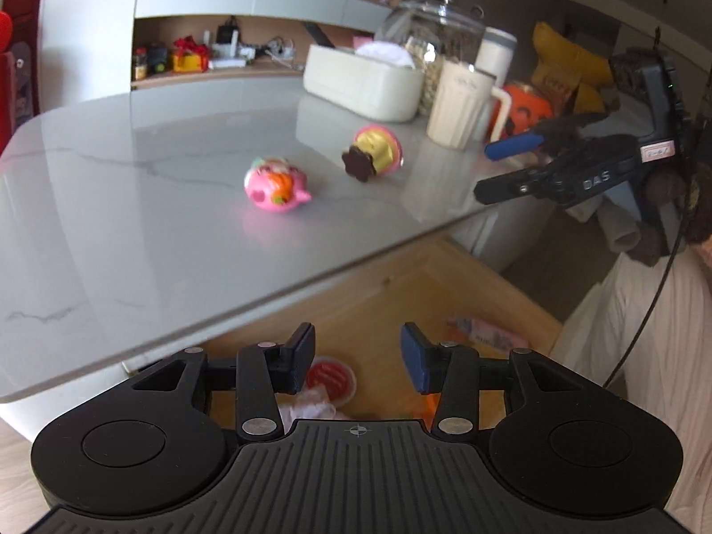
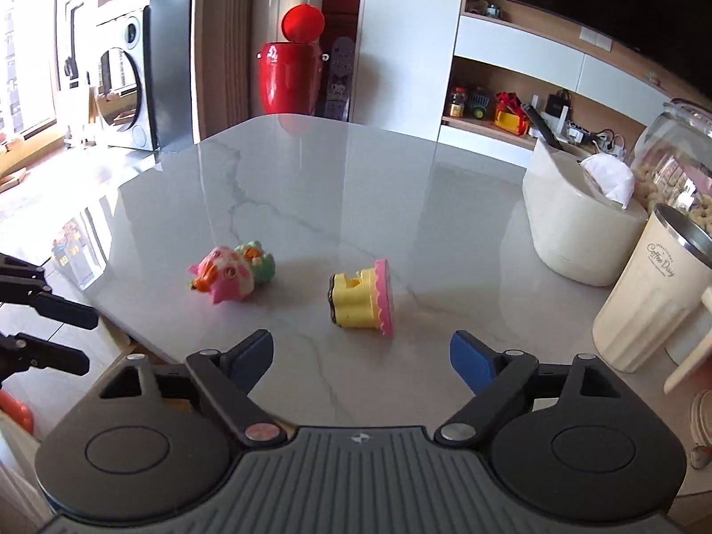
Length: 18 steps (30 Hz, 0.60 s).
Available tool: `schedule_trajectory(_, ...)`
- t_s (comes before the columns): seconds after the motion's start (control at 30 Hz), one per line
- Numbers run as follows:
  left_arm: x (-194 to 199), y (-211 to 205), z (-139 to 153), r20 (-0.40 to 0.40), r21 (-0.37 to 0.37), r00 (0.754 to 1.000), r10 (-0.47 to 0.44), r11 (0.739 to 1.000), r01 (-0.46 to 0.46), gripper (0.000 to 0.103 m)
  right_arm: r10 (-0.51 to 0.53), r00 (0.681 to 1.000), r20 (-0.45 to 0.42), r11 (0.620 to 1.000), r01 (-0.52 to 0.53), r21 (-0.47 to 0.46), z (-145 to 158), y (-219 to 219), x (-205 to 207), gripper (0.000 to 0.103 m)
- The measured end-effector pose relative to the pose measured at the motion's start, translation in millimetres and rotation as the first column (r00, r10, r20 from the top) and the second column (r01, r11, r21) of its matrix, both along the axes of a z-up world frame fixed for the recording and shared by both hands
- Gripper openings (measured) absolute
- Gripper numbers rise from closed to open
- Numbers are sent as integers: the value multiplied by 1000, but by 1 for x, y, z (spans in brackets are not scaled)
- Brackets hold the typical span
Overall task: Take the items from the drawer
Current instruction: 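Grasp the clear plastic bag with the left tool while the right tool grasps the red-lidded tub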
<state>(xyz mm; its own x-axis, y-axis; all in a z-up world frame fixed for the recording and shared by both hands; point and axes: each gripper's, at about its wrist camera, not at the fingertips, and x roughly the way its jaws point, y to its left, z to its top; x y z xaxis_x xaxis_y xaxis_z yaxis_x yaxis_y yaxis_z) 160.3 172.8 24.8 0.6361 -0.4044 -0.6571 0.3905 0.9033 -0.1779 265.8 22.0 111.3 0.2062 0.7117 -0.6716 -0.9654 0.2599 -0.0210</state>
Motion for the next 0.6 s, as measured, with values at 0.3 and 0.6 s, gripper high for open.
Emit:
schedule_trajectory(0.3, 46, -63, -57, -304, 396, 952, -26, 906, 151, 47, 135, 991, 7, 969, -131, -208, -77, -31, -5, 94)
schedule_trajectory(0.6, 75, -70, -98, -386, 429, 923, -11, 883, 190, 46, 169, 986, -13, 958, -167, -234, -88, -40, -1, 95)
